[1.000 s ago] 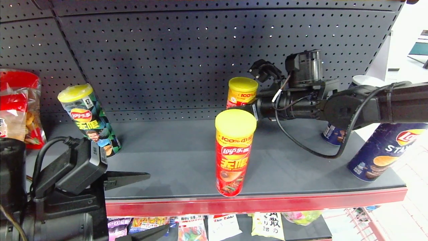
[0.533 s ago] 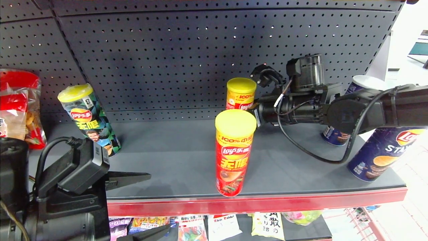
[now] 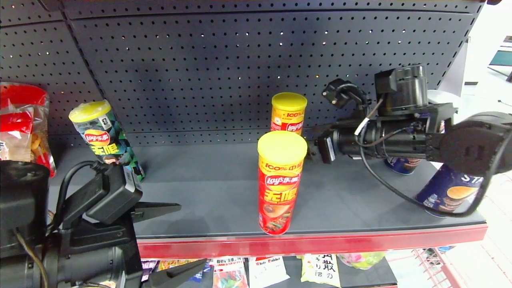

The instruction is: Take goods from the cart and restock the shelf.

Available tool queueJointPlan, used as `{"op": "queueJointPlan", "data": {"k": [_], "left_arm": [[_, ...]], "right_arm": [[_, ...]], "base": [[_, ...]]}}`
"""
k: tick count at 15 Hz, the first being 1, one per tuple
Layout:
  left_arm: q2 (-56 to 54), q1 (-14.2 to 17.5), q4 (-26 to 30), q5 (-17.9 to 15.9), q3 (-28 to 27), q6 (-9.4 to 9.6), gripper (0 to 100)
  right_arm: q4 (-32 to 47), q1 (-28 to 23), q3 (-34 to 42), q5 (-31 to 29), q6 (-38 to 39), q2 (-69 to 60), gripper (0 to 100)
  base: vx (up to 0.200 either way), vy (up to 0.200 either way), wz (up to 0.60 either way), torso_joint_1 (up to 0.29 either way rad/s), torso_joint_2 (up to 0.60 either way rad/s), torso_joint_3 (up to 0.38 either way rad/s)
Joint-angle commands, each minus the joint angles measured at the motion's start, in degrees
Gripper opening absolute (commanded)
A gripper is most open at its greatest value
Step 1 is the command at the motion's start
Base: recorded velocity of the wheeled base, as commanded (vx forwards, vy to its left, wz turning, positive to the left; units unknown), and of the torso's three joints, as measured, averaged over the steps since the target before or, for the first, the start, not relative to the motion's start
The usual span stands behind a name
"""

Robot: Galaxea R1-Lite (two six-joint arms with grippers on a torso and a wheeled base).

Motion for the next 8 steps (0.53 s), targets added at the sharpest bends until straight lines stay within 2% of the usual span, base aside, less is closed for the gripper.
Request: {"op": "queueJointPlan", "data": {"k": [1, 3, 8], "left_arm": [[3.72, -0.01, -0.06, 0.56, -1.68, -0.01, 100], [6.00, -0.01, -0.06, 0.65, -3.17, 0.08, 100], [8.38, -0.01, -0.06, 1.18, -3.61, 0.25, 100]], "right_arm": [[-0.02, -1.72, 11.31, -0.79, 0.67, -11.91, 100], [-0.11, -2.42, 17.56, -0.88, 0.94, -17.80, 100], [-0.02, -2.51, 27.22, -0.62, 1.20, -29.57, 100]], "base": [[0.000, 0.000, 0.00, 0.000, 0.00, 0.000], [0.000, 0.000, 0.00, 0.000, 0.00, 0.000], [0.000, 0.000, 0.00, 0.000, 0.00, 0.000]]}}
